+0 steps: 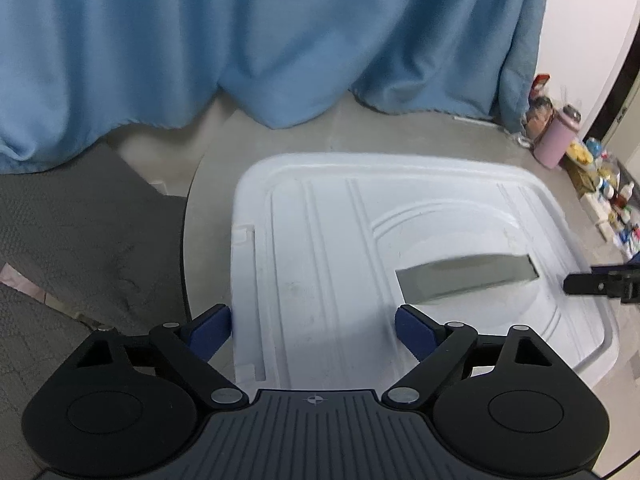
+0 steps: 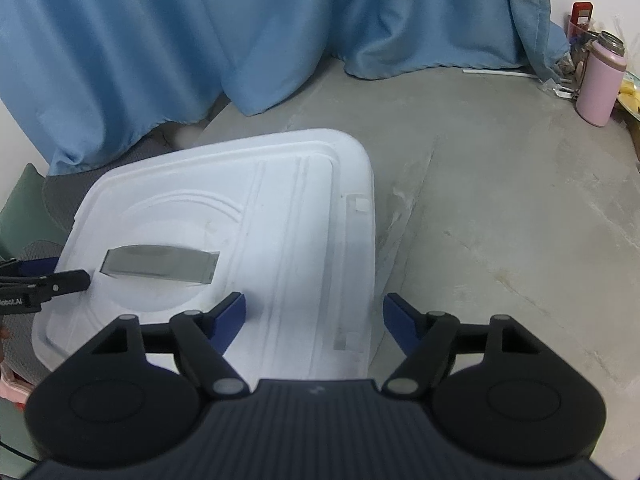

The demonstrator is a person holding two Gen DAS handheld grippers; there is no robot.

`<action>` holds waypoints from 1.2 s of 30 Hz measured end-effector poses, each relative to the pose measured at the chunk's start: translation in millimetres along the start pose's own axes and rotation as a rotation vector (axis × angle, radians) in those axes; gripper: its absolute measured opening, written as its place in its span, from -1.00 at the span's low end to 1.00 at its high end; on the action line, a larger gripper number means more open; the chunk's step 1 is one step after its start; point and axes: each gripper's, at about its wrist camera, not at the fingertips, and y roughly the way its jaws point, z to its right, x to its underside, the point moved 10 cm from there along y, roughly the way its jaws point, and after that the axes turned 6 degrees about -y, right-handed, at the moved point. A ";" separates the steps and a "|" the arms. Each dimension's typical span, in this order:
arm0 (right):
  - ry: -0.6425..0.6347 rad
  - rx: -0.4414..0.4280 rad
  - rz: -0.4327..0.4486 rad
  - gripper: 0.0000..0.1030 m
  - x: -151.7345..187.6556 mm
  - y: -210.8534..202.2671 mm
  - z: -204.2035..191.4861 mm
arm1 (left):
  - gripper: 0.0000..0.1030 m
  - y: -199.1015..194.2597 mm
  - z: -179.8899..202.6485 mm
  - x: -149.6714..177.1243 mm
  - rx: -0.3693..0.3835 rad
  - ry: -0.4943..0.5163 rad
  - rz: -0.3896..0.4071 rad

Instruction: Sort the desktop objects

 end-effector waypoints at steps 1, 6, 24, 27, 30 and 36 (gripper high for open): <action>0.005 -0.005 0.000 0.48 0.6 0.2 0.3 | 0.72 -0.2 -0.2 1.2 0.002 -0.001 0.003; 0.017 -0.007 -0.001 0.48 0.7 -0.6 0.5 | 0.72 -1.0 -3.8 -2.2 0.002 -0.011 0.012; 0.008 0.035 0.063 0.74 10.4 -3.3 -2.2 | 0.90 -9.5 -5.8 -3.3 -0.106 0.015 0.104; -0.023 0.050 0.130 0.74 10.1 -16.4 -13.4 | 0.90 -26.8 -4.2 -4.6 -0.120 0.005 0.160; -0.043 0.036 0.192 0.74 15.1 -33.6 -30.6 | 0.91 -52.4 3.7 -3.0 -0.113 -0.012 0.259; -0.142 0.087 0.287 0.75 45.4 -70.2 -54.0 | 0.95 -98.6 33.5 28.1 -0.166 0.027 0.397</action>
